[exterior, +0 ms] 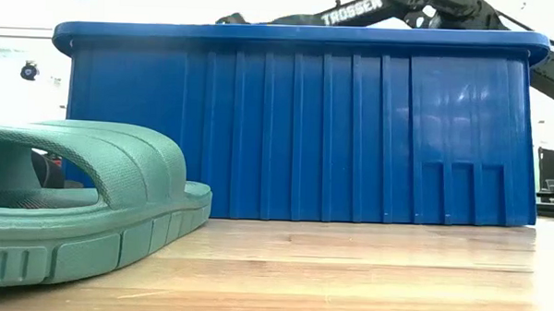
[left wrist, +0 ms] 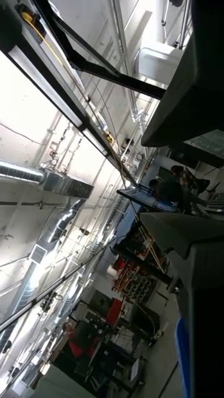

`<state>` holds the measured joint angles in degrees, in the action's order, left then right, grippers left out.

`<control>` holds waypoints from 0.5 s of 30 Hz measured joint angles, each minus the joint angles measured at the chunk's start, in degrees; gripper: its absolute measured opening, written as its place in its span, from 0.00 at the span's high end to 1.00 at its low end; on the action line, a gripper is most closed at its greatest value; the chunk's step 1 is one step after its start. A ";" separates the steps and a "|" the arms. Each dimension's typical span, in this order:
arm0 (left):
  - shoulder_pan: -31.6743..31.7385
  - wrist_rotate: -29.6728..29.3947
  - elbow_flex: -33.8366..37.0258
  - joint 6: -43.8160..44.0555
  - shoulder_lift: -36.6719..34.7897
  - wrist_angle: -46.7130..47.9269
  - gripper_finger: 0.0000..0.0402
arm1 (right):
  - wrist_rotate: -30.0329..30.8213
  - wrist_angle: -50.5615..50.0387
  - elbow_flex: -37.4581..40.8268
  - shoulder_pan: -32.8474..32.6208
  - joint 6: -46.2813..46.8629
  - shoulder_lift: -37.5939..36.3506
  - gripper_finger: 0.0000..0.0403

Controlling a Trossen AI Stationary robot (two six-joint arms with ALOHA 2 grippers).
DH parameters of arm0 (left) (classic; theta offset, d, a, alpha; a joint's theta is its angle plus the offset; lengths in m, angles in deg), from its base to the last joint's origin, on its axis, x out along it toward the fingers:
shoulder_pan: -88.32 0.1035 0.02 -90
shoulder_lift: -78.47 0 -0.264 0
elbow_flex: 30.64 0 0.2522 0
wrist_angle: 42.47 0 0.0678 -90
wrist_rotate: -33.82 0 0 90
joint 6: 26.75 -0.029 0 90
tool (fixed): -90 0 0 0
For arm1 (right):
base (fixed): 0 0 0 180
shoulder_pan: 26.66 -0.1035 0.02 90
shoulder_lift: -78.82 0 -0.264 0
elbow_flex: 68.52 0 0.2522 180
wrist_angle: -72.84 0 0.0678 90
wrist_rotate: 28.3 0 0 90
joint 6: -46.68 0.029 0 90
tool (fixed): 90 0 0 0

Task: Pick and place slides into bin
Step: Put the green slipper into the blue bin

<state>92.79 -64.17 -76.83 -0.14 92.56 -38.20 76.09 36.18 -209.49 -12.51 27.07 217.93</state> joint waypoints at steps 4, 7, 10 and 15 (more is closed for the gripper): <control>0.01 0.00 0.02 -0.02 0.00 0.00 0.58 | -0.40 0.91 0.00 0.00 2.41 -5.44 0.73; 0.02 0.00 0.02 -0.02 0.00 0.02 0.58 | -4.29 1.44 0.02 -0.02 5.32 -10.93 0.75; 0.00 0.04 0.02 -0.14 0.00 0.02 0.58 | -11.84 2.09 0.02 -0.21 10.12 -17.52 0.77; 0.00 0.09 0.04 -0.35 0.00 0.05 0.58 | -21.04 0.96 0.59 -1.42 15.37 -28.79 0.80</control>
<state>92.79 -64.09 -76.78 -0.49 92.56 -38.16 55.06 37.14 -208.91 -13.94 42.43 189.15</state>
